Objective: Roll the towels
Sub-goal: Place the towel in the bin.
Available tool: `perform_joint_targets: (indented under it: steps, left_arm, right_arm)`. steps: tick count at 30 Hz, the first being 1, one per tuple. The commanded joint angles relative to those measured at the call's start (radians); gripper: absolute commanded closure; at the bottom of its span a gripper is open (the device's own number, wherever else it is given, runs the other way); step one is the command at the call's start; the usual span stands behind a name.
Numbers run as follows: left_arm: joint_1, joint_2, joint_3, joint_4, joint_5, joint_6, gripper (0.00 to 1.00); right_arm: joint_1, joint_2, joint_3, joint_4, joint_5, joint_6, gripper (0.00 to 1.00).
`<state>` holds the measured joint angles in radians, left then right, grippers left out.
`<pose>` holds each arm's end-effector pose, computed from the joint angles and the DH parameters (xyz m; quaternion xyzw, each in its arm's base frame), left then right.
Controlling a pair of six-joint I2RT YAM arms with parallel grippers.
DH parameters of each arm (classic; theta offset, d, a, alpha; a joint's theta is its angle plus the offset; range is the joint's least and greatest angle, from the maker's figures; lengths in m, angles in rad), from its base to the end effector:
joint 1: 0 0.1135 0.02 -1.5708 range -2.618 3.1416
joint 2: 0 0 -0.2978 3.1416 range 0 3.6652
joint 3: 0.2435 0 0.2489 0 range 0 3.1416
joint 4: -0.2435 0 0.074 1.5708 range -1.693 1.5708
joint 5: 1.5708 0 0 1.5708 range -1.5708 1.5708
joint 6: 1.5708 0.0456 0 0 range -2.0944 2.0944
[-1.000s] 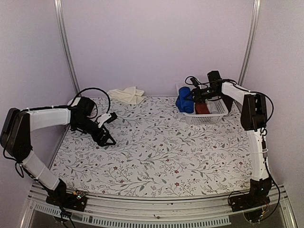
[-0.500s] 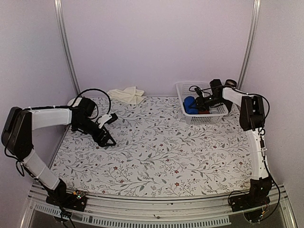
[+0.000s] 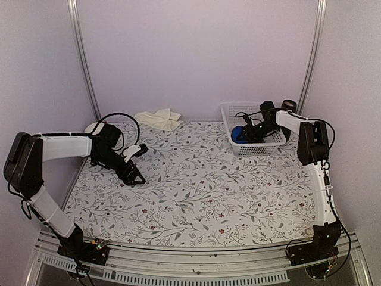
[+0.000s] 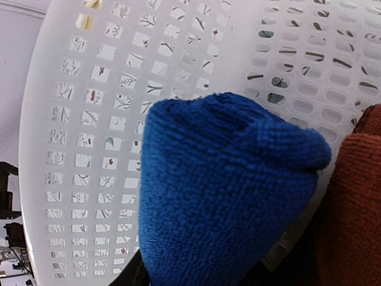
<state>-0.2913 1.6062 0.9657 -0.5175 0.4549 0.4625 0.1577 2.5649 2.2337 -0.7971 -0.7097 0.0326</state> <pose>0.2875 -0.1071 0.2096 0.3939 0.8696 -0.2028 0.2178 0.5524 0.1179 0.1559 -0.1333 0.9083 0.3570 0.1726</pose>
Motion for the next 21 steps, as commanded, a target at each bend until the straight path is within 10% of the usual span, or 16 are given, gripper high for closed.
perform_joint_targets:
  steps: [1, 21]
  left_arm:
    - [0.007, 0.009, -0.002, 0.008, -0.002, -0.002, 0.03]
    - [0.006, 0.005, -0.004, 0.005, -0.004, -0.002, 0.03]
  right_arm:
    - [0.013, -0.034, 0.017, -0.016, 0.077, -0.016, 0.57]
    - [0.048, -0.148, -0.04, 0.0, 0.147, -0.014, 0.47]
